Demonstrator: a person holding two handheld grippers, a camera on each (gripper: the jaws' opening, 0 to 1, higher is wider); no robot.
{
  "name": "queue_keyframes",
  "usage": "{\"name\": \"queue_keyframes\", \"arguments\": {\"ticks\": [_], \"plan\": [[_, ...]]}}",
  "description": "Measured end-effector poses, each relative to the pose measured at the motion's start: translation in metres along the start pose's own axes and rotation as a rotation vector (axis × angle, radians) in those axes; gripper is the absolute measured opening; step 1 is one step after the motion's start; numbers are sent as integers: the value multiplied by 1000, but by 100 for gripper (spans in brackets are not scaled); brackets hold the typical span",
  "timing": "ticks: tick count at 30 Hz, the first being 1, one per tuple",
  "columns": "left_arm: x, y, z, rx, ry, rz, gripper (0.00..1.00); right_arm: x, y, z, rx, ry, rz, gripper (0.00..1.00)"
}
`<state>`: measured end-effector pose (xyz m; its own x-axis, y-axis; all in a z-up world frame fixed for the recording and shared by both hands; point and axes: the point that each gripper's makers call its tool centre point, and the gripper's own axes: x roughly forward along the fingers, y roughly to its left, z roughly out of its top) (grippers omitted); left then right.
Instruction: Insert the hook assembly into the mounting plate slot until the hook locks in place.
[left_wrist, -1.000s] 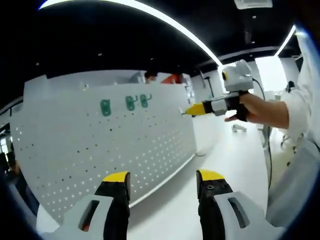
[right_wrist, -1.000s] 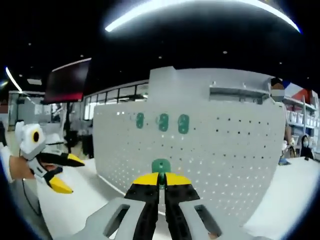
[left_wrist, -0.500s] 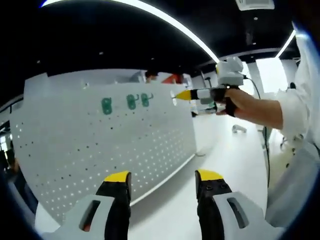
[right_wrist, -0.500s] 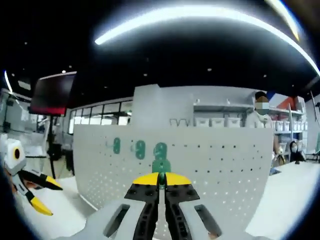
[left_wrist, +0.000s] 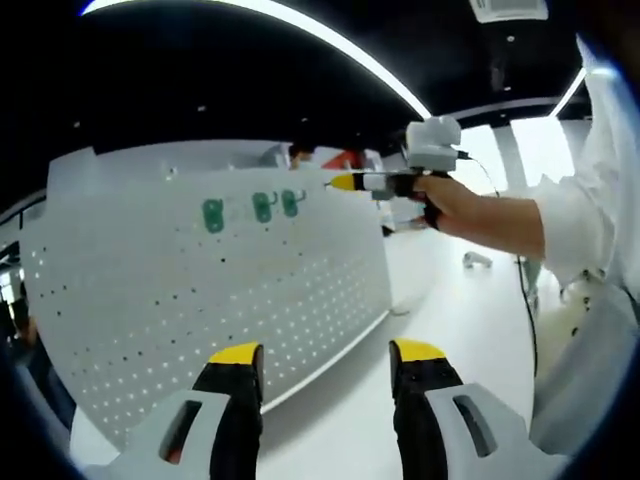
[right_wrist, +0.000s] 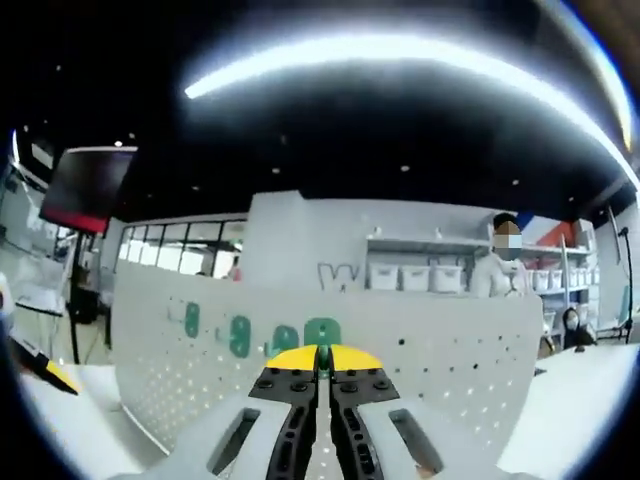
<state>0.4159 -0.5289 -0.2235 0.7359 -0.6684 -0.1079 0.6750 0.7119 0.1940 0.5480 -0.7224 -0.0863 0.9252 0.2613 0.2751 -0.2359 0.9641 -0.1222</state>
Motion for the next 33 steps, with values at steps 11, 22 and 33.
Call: {"name": "queue_keyframes", "arguments": {"ticks": [11,22,33], "plan": [[-1,-1,2,6,-2,-2,51,10,2,2,-25,-25,-54,0],[-2,0,2,0,-6,-3,51,19,-4,-10,18,-27,-97,0],[-1,-1,4,-2,-9,-10,51,23,-8,-16,53,-36,-114,0]]}}
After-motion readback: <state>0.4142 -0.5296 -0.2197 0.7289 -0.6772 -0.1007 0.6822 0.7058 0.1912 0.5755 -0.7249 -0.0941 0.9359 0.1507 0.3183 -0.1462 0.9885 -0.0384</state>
